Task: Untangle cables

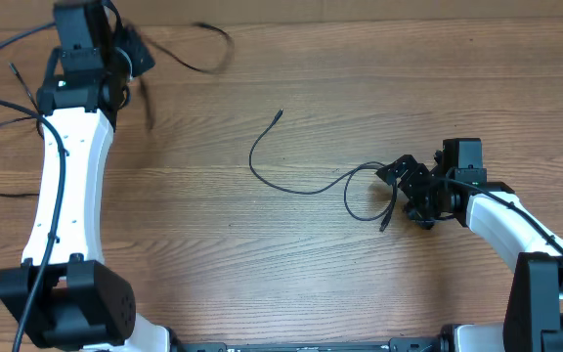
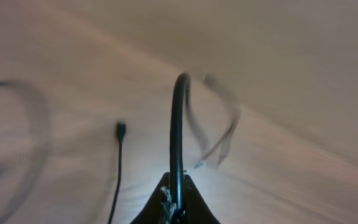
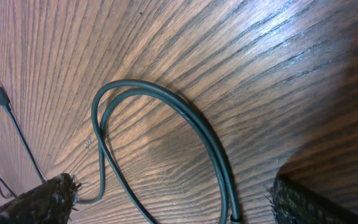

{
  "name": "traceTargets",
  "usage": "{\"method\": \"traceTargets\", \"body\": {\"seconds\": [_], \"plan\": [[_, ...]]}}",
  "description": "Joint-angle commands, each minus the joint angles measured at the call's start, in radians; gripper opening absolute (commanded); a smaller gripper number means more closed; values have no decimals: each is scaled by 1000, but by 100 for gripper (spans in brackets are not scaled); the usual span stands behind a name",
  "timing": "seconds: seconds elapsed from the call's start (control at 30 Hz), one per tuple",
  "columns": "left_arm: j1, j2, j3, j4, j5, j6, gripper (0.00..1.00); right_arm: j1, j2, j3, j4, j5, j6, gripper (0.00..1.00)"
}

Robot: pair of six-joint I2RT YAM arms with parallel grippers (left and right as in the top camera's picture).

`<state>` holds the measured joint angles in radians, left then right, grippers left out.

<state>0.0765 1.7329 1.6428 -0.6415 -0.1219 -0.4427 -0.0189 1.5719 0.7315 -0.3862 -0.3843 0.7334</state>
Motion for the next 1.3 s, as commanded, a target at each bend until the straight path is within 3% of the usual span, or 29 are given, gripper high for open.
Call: {"method": "traceTargets", "body": {"seconds": [0.0,0.4,0.87,1.13,1.27], "plan": [[3,90,11,-54,-269,1,4,0,7,-13,-11,43,0,100],[4,391,11,-175,-278,1,4,0,7,-13,-11,43,0,100],[128,392,11,-232,-367,-35,4,0,7,-13,-11,43,-1,100],[256,392,11,-251,18,-60,4,0,7,-13,-11,43,-1,100],[292,392,11,-251,97,-101,4,0,7,-13,-11,43,0,100]]}}
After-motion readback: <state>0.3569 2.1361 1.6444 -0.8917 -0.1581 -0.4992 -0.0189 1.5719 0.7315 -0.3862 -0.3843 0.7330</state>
